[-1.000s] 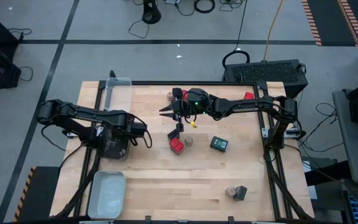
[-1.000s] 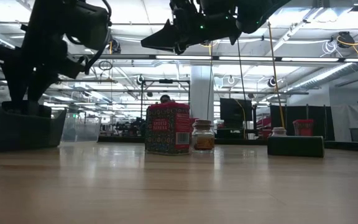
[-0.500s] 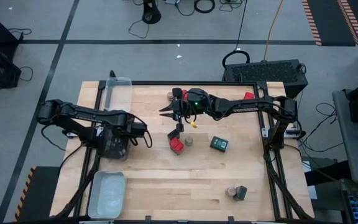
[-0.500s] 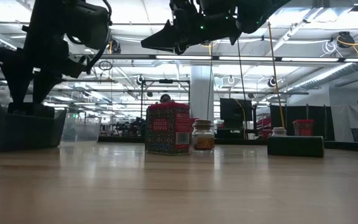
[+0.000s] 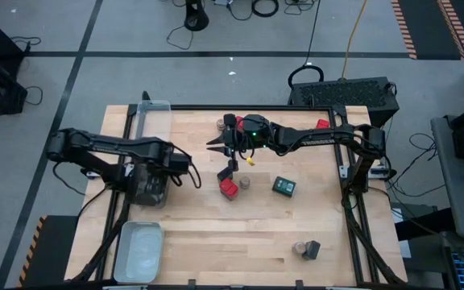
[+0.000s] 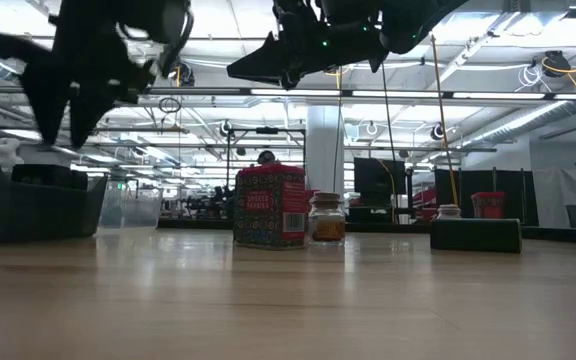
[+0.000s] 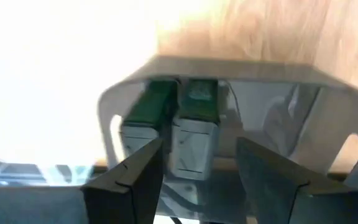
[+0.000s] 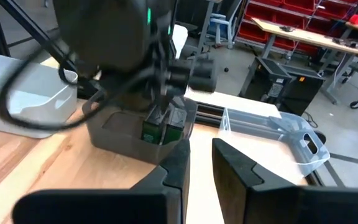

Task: Sort spices by type
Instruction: Put the black seasoning can into the black bin

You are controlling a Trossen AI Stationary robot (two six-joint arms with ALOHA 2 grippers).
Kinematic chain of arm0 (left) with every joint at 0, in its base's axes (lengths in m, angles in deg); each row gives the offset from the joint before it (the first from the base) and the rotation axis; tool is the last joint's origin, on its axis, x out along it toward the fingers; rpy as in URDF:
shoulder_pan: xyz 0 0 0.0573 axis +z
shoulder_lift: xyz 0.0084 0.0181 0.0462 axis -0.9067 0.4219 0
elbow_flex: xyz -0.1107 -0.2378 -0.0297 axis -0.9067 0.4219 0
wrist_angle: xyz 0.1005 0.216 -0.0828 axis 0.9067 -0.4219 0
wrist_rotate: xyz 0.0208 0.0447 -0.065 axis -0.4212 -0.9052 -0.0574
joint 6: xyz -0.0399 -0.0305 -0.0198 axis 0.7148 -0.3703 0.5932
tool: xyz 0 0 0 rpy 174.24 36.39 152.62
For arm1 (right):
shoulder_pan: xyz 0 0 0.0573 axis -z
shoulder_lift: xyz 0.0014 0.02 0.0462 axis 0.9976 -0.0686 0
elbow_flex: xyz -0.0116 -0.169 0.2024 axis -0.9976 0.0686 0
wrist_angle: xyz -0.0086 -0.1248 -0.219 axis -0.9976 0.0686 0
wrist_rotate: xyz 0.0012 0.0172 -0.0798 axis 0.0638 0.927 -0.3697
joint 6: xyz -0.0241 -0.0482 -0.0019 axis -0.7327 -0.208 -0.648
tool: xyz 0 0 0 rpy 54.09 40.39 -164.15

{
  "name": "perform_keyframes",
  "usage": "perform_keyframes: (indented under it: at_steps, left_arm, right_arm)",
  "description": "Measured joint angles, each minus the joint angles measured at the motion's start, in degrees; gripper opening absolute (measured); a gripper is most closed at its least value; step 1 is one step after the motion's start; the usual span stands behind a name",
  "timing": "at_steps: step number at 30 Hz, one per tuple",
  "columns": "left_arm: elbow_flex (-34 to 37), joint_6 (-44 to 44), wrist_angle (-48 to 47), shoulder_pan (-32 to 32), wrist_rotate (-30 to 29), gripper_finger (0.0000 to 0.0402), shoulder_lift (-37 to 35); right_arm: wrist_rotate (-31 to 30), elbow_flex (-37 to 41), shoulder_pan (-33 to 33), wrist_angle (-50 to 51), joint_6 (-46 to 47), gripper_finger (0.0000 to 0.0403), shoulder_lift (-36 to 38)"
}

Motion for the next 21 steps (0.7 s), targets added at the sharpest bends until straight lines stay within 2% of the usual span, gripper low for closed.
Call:
perform_keyframes:
  at_steps: [7,9,15,18,21]
  left_arm:
    - [-2.69,0.53,1.71,0.0,-3.12,0.0203,-7.83]
    - [-2.66,1.32,5.58,0.0,-3.22,0.0203,-11.58]
    - [-2.25,1.6,21.65,0.0,-3.37,0.0203,-22.72]
    - [-2.25,1.6,29.2,0.0,-3.35,0.0203,-26.8]
    - [-2.25,1.58,33.98,-0.34,-3.3,0.0203,-29.46]
  right_arm:
    - [0.04,0.0,0.73,2.49,2.65,0.0047,0.0]
    - [-1.31,0.0,1.27,3.71,4.42,0.0047,0.0]
    - [-11.18,0.0,2.8,10.17,7.05,0.0047,0.0]
    - [-11.96,-0.12,3.73,13.26,6.95,0.0047,0.0]
    - [-10.49,-2.55,4.52,22.21,5.72,0.0048,0.0]
